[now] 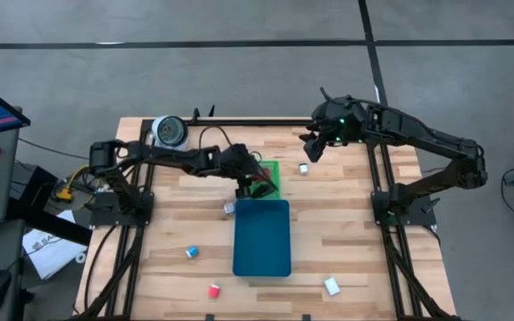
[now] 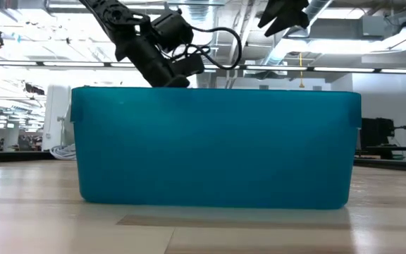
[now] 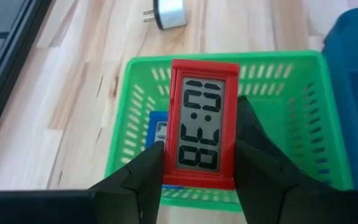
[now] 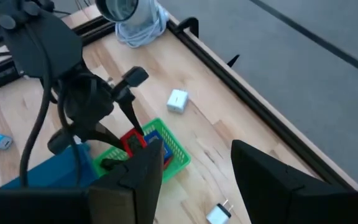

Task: Pick & Place Office items
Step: Put the red digital clock into the green bin, then put the top blue charger adapter into the blue bin

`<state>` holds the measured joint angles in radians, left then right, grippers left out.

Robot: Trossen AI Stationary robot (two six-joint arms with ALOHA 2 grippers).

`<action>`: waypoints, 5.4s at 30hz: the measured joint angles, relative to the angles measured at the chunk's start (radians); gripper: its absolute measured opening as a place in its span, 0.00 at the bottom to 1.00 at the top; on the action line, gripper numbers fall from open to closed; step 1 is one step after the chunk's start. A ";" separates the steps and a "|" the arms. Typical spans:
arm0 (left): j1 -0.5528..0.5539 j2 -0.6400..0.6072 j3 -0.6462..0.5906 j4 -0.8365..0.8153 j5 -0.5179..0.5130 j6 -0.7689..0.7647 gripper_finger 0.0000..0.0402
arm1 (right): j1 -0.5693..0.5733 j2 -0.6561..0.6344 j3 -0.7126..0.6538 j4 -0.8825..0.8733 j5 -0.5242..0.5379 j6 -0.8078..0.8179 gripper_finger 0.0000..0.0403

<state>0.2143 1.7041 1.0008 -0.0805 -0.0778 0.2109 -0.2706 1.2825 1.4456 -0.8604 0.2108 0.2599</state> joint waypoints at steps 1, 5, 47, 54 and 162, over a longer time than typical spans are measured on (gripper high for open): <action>0.005 0.000 0.000 0.000 0.000 -0.002 0.40 | 0.000 -0.003 0.000 -0.003 0.000 0.001 0.45; 0.017 0.000 0.000 -0.001 0.013 -0.007 0.40 | -0.001 -0.005 0.000 0.007 0.000 0.002 0.45; -0.384 -0.744 -0.467 -0.283 -0.210 -0.501 0.53 | 0.028 -0.004 0.000 0.031 0.034 0.029 0.45; -0.418 -0.679 -0.576 -0.086 -0.260 -0.552 0.56 | 0.029 -0.004 0.000 0.031 0.035 0.045 0.45; -0.292 -0.242 -0.259 0.149 0.028 -0.270 0.32 | 0.113 -0.004 0.000 -0.050 0.079 0.059 0.45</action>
<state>-0.0774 1.4620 0.7422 0.0683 -0.0494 -0.0595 -0.1574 1.2785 1.4456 -0.9104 0.2897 0.3191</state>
